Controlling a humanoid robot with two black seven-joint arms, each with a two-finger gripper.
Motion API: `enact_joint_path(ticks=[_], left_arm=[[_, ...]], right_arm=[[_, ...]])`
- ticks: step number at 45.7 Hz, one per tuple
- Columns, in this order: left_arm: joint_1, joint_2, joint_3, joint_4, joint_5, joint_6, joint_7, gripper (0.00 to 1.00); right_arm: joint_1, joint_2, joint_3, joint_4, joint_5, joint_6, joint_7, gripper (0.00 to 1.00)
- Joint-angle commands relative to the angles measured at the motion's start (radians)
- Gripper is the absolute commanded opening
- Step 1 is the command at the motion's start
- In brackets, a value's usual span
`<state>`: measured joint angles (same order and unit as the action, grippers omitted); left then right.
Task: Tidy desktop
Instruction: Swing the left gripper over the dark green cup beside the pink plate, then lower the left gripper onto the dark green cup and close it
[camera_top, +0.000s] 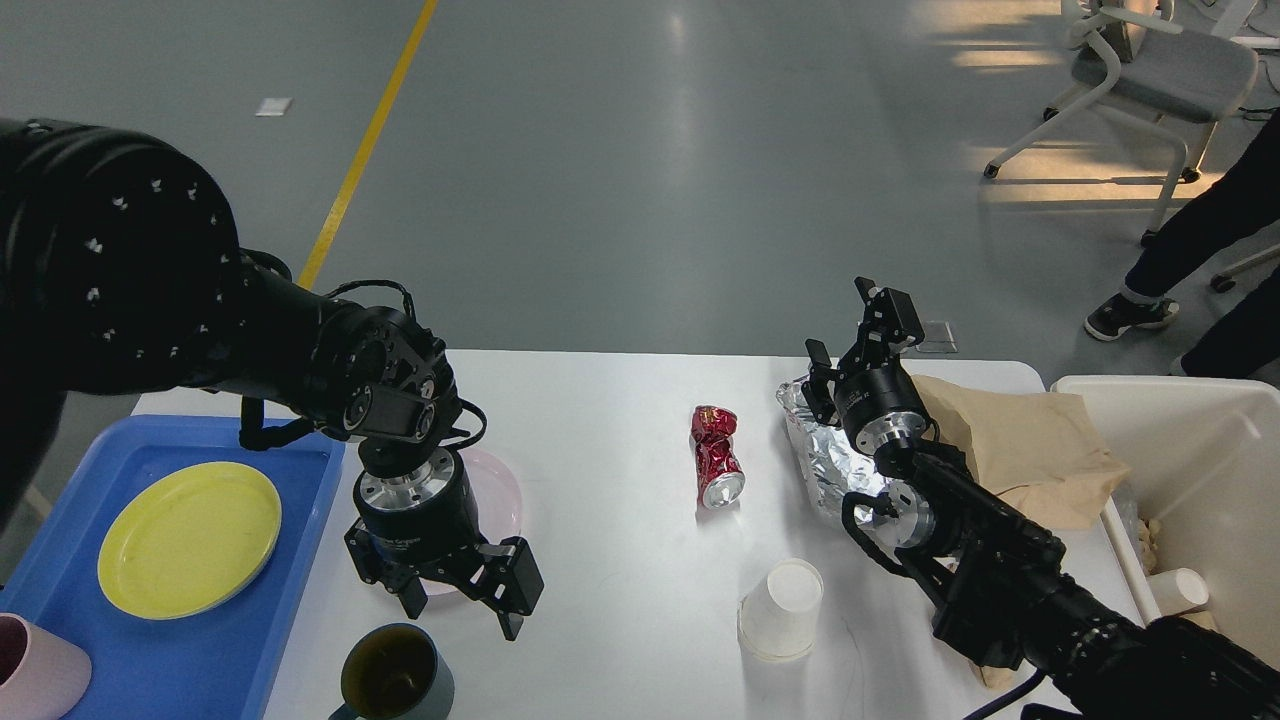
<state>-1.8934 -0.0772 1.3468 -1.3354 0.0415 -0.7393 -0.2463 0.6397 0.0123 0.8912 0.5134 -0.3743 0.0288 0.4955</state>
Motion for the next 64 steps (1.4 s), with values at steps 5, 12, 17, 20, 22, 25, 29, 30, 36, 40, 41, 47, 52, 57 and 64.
enact_joint_path(ticks=[5,12,17,20,22,25,29,30,36,40,41,47,52,57,64], left_arm=[[0.004,0.007,0.040,0.002,-0.038,0.000,-0.001,0.96],[0.016,0.011,0.072,0.002,-0.040,-0.005,0.002,0.96],[0.043,0.011,0.078,0.010,-0.040,-0.003,0.002,0.96],[0.060,0.011,0.078,0.019,-0.040,-0.003,0.002,0.96],[0.071,0.010,0.078,0.030,-0.040,-0.003,0.002,0.96],[0.086,0.010,0.078,0.042,-0.040,-0.003,0.002,0.96],[0.105,0.010,0.080,0.058,-0.040,0.000,0.002,0.96],[0.112,0.010,0.080,0.062,-0.040,0.001,0.002,0.96],[0.154,0.008,0.080,0.102,-0.040,0.003,0.004,0.96],[0.171,0.010,0.078,0.122,-0.040,0.003,0.004,0.96],[0.175,0.010,0.078,0.125,-0.040,0.003,0.004,0.96],[0.198,0.010,0.077,0.133,-0.040,0.001,0.004,0.96],[0.204,0.011,0.078,0.134,-0.040,-0.002,0.004,0.96],[0.206,0.011,0.078,0.134,-0.040,-0.003,0.004,0.96],[0.218,0.011,0.077,0.136,-0.040,-0.005,0.002,0.96]], right_arm=[[0.000,0.000,0.000,0.000,0.000,0.000,0.000,1.00],[0.000,0.000,0.000,0.000,0.000,0.000,0.000,1.00],[0.000,0.000,0.000,0.000,0.000,0.000,0.000,1.00],[0.000,0.000,0.000,0.000,0.000,0.000,0.000,1.00],[0.000,0.000,0.000,0.000,0.000,0.000,0.000,1.00],[0.000,0.000,0.000,0.000,0.000,-0.001,0.000,1.00],[0.000,0.000,0.000,0.000,0.000,-0.001,0.000,1.00],[0.000,0.000,0.000,0.000,0.000,0.000,0.000,1.00],[0.000,0.000,0.000,0.000,0.000,0.000,0.000,1.00],[0.000,0.000,0.000,0.000,0.000,0.000,0.000,1.00],[0.000,0.000,0.000,0.000,0.000,0.000,0.000,1.00],[0.000,0.000,0.000,0.000,0.000,0.000,0.000,1.00],[0.000,0.000,0.000,0.000,0.000,0.000,0.000,1.00],[0.000,0.000,0.000,0.000,0.000,0.000,0.000,1.00],[0.000,0.000,0.000,0.000,0.000,0.000,0.000,1.00]])
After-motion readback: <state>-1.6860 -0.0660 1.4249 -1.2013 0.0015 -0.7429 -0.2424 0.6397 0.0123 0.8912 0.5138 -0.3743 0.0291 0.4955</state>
